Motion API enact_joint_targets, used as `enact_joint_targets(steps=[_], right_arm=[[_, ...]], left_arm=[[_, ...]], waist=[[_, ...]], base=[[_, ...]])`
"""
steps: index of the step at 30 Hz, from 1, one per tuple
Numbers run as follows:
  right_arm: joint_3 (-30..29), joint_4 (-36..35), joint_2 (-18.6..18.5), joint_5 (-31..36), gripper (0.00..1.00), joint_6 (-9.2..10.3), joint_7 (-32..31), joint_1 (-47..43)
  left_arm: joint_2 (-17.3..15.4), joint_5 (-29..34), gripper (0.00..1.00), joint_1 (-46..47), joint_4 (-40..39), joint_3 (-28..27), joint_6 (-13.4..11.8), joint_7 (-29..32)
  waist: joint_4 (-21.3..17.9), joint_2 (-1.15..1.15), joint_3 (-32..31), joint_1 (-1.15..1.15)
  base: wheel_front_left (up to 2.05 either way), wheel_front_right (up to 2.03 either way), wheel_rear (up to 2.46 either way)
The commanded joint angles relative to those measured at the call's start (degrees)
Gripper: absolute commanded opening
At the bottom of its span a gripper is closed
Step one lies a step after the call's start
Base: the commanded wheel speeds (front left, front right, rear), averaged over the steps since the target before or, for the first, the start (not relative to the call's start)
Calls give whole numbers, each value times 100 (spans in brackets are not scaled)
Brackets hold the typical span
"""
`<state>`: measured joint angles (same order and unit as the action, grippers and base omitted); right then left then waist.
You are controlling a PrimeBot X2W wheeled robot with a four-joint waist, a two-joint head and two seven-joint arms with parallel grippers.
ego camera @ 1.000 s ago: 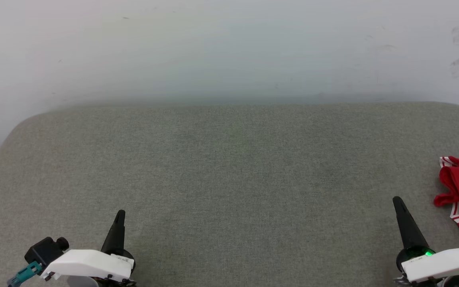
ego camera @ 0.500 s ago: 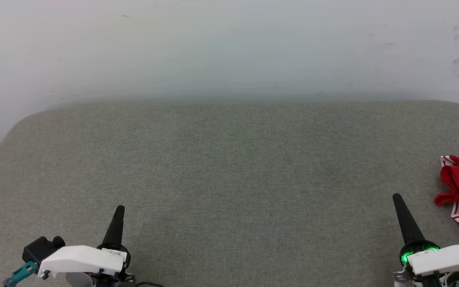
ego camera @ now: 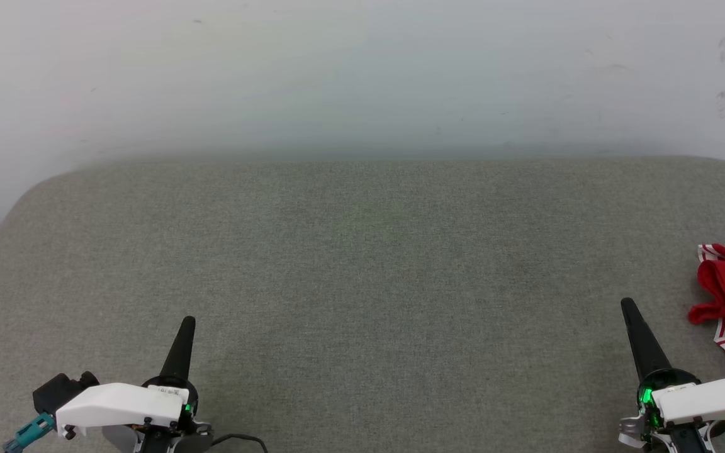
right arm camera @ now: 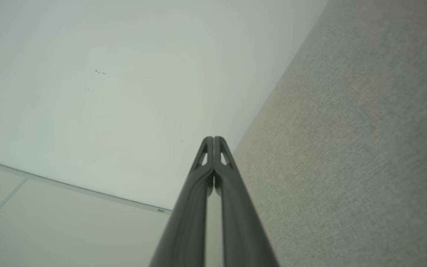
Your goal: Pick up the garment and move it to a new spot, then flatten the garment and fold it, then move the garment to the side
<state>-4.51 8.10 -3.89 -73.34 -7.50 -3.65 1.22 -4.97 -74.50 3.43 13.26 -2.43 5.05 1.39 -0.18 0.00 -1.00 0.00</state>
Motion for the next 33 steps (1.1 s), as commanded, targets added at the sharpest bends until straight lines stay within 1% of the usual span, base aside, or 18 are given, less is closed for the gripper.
enact_joint_targets(steps=[1, 33], right_arm=[[-7, 17, -38, -150, 0, 0, -27, 139], [-55, 455, -7, -1557, 0, 1, -143, 437]], left_arm=[[7, -129, 0, 120, -16, -54, 42, 46], [165, -1377, 0, 276, 58, -330, 216, 414]], waist=[[1, 0, 4, 0], [13, 0, 84, 0]], base=[[0, 0, 0], [0, 0, 0]])
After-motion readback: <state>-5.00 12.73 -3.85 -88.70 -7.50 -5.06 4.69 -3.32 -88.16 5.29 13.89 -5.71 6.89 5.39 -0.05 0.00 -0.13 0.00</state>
